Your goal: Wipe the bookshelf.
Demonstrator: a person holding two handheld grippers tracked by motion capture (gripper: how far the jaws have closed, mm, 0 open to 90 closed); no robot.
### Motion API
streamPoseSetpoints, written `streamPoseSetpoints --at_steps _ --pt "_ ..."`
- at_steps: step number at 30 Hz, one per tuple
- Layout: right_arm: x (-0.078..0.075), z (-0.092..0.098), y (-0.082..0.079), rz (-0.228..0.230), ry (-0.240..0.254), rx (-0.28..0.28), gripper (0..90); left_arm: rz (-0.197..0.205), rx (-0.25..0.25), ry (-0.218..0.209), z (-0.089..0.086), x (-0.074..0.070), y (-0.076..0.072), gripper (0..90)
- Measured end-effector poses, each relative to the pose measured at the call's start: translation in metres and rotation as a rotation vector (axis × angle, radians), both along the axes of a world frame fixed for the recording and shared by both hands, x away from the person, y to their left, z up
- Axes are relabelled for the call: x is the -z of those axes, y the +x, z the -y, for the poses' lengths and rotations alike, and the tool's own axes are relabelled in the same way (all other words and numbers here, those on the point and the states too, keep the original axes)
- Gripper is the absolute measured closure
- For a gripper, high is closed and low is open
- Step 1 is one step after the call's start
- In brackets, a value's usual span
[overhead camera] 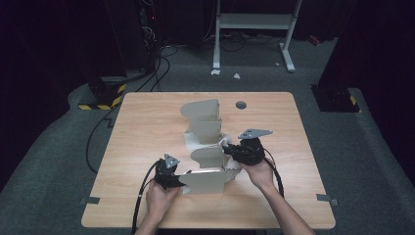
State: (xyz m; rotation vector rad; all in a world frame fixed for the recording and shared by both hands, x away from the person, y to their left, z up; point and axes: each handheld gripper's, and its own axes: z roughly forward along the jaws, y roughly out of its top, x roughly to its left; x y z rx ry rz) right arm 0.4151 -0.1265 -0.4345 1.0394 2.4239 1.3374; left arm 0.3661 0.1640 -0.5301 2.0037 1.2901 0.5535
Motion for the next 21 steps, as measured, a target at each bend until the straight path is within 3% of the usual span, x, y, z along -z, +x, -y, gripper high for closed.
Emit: streamPoseSetpoints --at_steps 7,12,14,16,17,18,21 --pt "0.0 -0.004 -0.015 0.011 -0.041 -0.038 81.7 0.0 0.009 0.0 0.0 0.0 -0.001 16.9" --pt "0.002 0.002 -0.018 -0.002 -0.034 -0.038 81.5 -0.001 0.012 -0.001 0.001 0.0 -0.001 16.9" --pt "0.004 0.006 -0.012 -0.023 -0.026 -0.025 81.2 -0.001 0.012 -0.001 0.001 0.0 -0.001 16.9" --pt "0.011 0.009 0.001 -0.078 -0.024 0.003 81.2 -0.001 0.012 0.0 0.001 0.0 -0.001 16.9" --pt "0.011 0.009 0.001 -0.078 -0.024 0.003 81.2 -0.001 0.012 0.0 0.001 0.0 -0.001 17.0" --pt "0.025 0.009 0.016 -0.138 -0.046 0.029 81.2 0.0 0.012 0.0 0.001 0.0 -0.001 17.0" --pt "0.037 0.004 0.027 -0.168 -0.074 0.038 81.2 0.001 0.014 0.001 0.0 0.0 -0.001 17.0"
